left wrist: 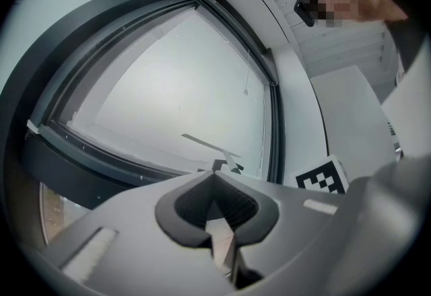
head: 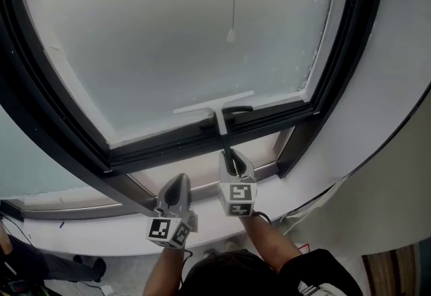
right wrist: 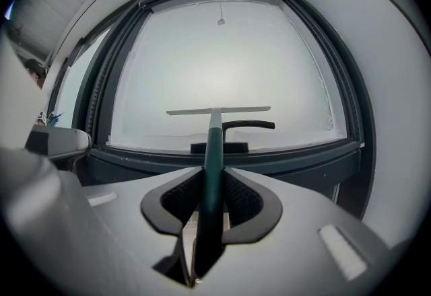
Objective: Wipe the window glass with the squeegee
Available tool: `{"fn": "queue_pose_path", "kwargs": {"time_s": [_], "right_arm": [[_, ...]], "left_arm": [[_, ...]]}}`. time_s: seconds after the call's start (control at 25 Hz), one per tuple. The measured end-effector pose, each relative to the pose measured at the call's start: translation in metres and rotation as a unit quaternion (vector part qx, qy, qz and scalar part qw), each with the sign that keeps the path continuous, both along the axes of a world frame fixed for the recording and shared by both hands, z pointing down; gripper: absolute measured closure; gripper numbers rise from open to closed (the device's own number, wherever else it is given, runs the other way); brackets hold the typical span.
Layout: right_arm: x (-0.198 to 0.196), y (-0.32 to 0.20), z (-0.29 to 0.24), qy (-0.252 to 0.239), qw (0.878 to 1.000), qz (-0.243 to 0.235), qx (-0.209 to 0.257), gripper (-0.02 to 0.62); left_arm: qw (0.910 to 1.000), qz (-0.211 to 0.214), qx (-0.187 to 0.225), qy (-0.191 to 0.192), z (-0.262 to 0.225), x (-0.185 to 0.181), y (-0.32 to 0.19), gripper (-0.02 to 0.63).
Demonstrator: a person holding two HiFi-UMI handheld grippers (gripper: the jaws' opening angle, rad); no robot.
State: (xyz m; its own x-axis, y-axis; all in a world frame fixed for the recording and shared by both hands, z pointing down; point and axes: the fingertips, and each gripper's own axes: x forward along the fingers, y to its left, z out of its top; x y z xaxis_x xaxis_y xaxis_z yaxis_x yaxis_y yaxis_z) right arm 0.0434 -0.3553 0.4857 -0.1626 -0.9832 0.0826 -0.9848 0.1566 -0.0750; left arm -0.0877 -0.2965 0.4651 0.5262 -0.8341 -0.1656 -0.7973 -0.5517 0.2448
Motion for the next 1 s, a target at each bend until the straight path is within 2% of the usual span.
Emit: {"fn": "queue_pose_path", "kwargs": {"time_s": [0.2,0.36,0.52,0.68,0.88,1.0], "right_arm": [[0.002,0.002,0.001,-0.001,1.000,0.003,-0.005,0.500],[0.004,0.005,0.008,0.021,1.000,0.008,-0.009,0.500],[0.002,0.010,-0.007,0.002,1.000,0.014,-0.001,0.500],[0.003,0.019,-0.022,0.005,1.000,0.015,0.007,0.500],[0.028,0.028,-0.053,0.027,0.998,0.036,0.044,0.500],[0.063,0.019,-0.098,0.032,0.993,0.060,0.095,0.500]], "left_arm": [[1.0000,0.004,0.002,0.008,0.001,0.000,0.000,0.607],[0.9999,0.006,0.000,0.013,0.002,-0.002,0.001,0.607],[0.9996,0.022,0.001,0.019,0.001,0.002,0.003,0.607],[0.9987,0.038,0.004,0.034,-0.002,0.005,0.006,0.607],[0.9980,0.046,0.013,0.042,-0.007,0.010,0.009,0.607],[0.9974,0.056,0.034,0.028,-0.018,0.021,0.010,0.607]]}}
